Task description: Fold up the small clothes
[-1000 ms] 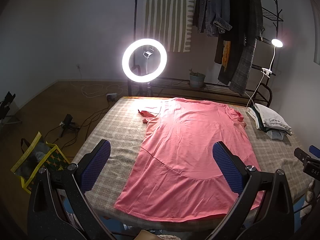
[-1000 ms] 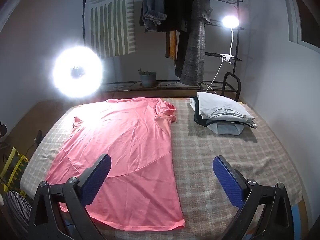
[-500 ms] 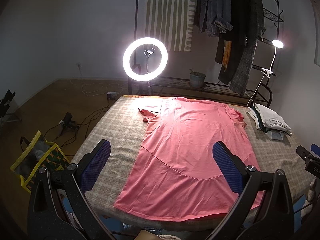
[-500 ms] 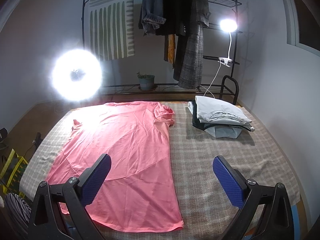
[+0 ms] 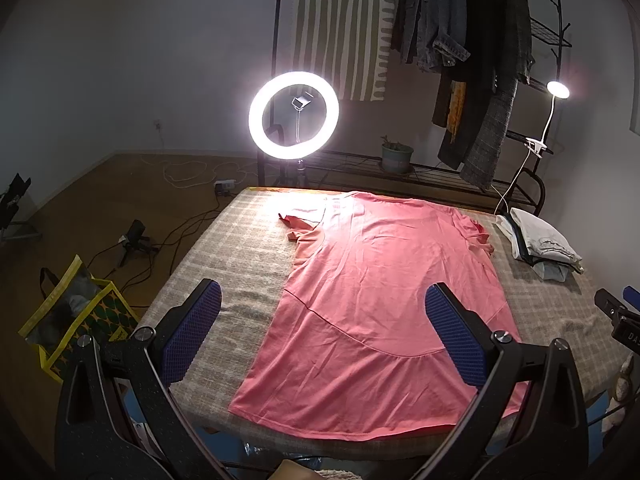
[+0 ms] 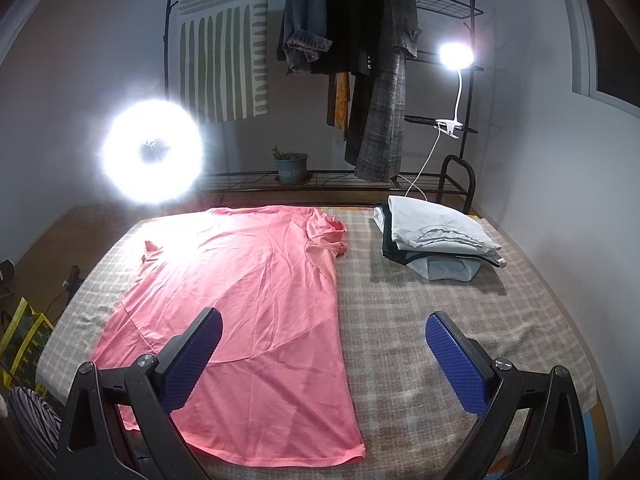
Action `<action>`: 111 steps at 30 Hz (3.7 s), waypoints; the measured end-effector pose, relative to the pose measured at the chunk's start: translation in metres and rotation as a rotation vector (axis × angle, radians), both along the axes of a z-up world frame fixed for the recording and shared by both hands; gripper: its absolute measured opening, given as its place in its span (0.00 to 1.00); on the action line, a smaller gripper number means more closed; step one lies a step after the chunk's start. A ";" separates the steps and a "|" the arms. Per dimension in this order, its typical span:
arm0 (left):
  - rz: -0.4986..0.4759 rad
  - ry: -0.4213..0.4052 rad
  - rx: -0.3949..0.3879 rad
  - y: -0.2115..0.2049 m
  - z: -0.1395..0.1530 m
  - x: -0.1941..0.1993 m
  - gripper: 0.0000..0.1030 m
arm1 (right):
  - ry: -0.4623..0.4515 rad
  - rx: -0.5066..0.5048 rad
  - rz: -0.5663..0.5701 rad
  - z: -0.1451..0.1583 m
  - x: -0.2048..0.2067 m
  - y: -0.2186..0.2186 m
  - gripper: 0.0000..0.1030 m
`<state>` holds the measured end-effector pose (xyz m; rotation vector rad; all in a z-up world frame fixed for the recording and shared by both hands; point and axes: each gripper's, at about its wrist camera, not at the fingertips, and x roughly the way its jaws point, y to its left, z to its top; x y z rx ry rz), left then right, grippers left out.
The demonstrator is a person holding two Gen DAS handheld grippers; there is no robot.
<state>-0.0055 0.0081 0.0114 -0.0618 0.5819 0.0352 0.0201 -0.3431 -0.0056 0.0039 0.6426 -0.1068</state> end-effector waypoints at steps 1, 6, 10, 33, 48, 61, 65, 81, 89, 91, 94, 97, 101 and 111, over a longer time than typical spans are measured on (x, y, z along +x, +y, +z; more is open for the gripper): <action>0.001 0.001 -0.002 0.000 -0.001 0.001 1.00 | -0.001 -0.002 0.000 0.001 0.000 0.000 1.00; 0.002 0.002 -0.003 0.000 -0.002 0.000 1.00 | -0.007 -0.009 -0.003 0.002 0.000 0.004 1.00; 0.003 0.001 -0.004 0.002 -0.003 0.000 1.00 | -0.009 -0.020 -0.003 0.001 0.000 0.007 1.00; 0.030 0.030 -0.027 0.023 -0.015 0.002 1.00 | -0.032 -0.051 -0.005 0.004 0.000 0.015 1.00; 0.125 0.093 -0.134 0.067 -0.058 -0.013 0.98 | -0.063 -0.019 0.111 0.008 0.008 0.036 1.00; 0.164 0.366 -0.289 0.119 -0.166 0.020 0.75 | -0.013 0.077 0.331 0.015 0.098 0.099 0.97; 0.177 0.430 -0.315 0.127 -0.195 0.022 0.74 | 0.032 0.142 0.362 0.013 0.138 0.117 0.92; 0.236 0.489 -0.351 0.133 -0.241 0.040 0.55 | 0.317 0.215 0.524 -0.061 0.330 0.261 0.89; 0.203 0.486 -0.390 0.128 -0.243 0.050 0.08 | 0.414 0.153 0.519 -0.121 0.406 0.323 0.86; 0.191 0.487 -0.435 0.129 -0.244 0.051 0.06 | 0.442 0.130 0.533 -0.138 0.421 0.342 0.86; 0.177 0.485 -0.499 0.131 -0.245 0.053 0.03 | 0.493 0.096 0.568 -0.161 0.438 0.369 0.79; 0.164 0.483 -0.540 0.131 -0.245 0.055 0.02 | 0.540 0.031 0.585 -0.184 0.451 0.394 0.72; 0.154 0.473 -0.538 0.129 -0.242 0.057 0.01 | 0.568 -0.041 0.602 -0.208 0.464 0.416 0.72; 0.133 0.460 -0.539 0.122 -0.237 0.059 0.00 | 0.575 -0.213 0.637 -0.238 0.472 0.434 0.25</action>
